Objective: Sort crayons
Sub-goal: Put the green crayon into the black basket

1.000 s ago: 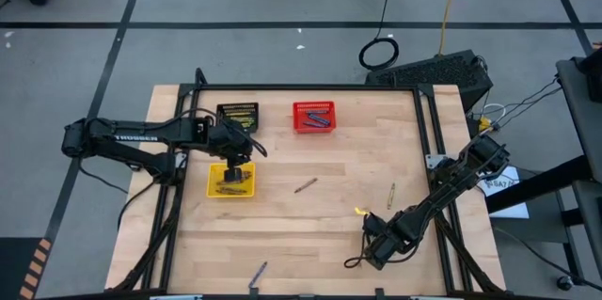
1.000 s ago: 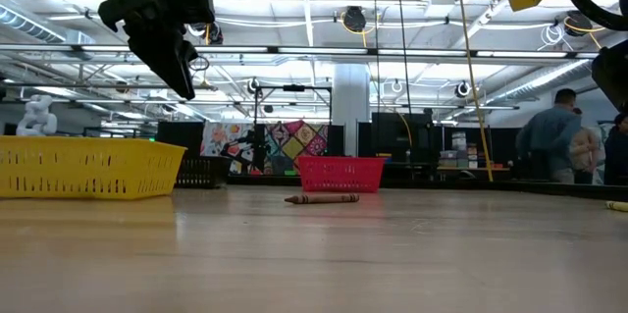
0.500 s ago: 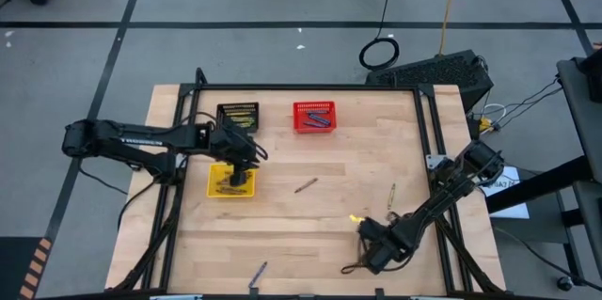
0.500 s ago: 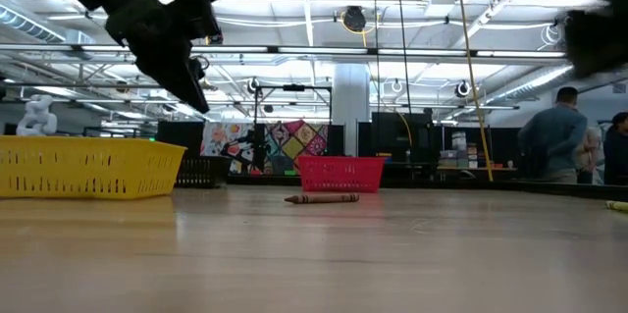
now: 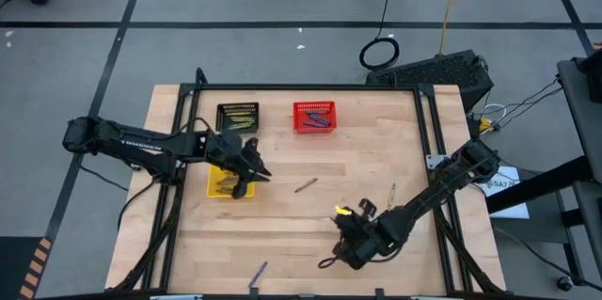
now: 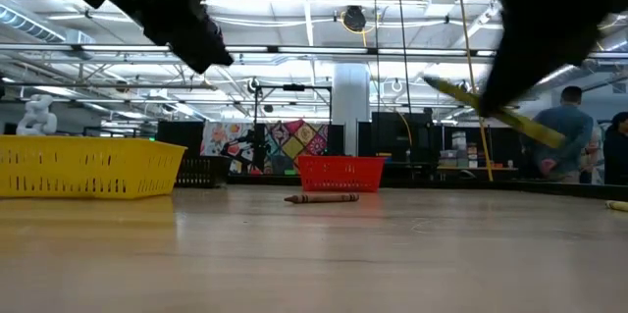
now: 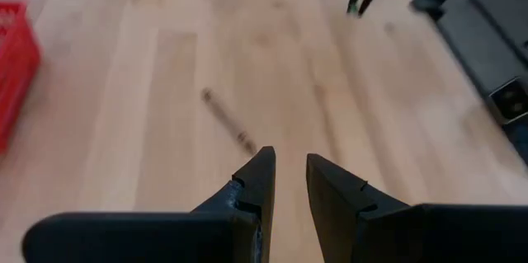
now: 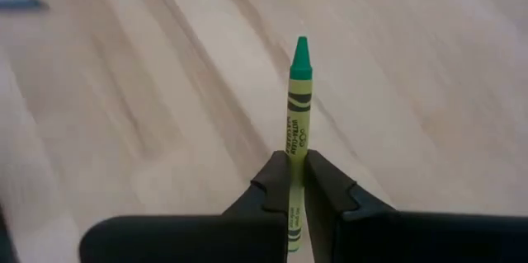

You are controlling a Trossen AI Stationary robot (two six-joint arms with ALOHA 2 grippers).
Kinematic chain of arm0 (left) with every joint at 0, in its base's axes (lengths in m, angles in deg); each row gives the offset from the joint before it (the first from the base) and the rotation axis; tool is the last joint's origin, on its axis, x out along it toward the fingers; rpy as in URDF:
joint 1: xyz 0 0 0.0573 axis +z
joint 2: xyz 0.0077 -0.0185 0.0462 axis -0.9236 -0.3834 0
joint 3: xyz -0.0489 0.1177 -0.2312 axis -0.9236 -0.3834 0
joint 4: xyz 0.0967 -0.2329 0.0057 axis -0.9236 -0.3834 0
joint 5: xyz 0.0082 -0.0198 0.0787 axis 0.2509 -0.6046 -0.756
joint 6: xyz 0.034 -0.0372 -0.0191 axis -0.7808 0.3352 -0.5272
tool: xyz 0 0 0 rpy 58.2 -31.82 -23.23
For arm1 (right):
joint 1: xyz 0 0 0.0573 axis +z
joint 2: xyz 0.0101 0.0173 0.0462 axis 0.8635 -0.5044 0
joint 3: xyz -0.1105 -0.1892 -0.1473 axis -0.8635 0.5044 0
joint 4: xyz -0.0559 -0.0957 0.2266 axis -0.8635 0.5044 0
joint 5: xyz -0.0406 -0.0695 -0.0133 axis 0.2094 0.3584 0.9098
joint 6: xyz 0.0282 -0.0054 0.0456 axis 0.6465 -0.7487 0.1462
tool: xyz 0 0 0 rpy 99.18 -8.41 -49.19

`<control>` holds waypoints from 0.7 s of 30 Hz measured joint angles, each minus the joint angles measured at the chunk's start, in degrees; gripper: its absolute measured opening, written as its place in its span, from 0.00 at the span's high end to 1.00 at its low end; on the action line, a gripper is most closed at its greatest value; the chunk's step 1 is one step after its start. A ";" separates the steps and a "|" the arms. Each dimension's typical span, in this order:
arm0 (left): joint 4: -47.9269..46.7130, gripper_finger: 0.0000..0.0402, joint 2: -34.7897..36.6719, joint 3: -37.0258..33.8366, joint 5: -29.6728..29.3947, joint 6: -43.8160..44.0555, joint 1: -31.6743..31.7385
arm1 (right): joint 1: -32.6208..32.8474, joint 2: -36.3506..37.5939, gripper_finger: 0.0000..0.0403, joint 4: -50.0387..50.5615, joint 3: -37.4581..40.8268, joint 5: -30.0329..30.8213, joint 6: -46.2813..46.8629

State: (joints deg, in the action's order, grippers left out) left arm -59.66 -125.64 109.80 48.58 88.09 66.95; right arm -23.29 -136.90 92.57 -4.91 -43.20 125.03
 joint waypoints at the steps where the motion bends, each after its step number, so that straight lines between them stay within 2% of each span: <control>1: 1.51 0.81 -0.21 0.00 -0.02 0.02 -0.64 | -0.48 0.07 1.00 -0.88 -0.58 1.07 -2.06; 7: 9.05 0.81 -2.60 0.02 -0.11 2.59 -4.12 | -3.86 0.09 1.00 -10.36 -3.34 7.14 -17.54; 14: 19.52 0.81 -8.32 0.08 -0.89 6.01 -7.07 | -8.35 0.14 1.00 -23.05 -4.86 8.32 -34.73; 21: 24.38 0.81 -10.92 0.11 -0.28 5.99 -7.90 | -11.01 0.18 1.00 -27.26 -4.86 6.72 -41.32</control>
State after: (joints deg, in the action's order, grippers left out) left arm -35.28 -136.56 109.91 48.29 94.08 59.05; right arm -34.29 -136.71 65.31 -9.76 -36.47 83.71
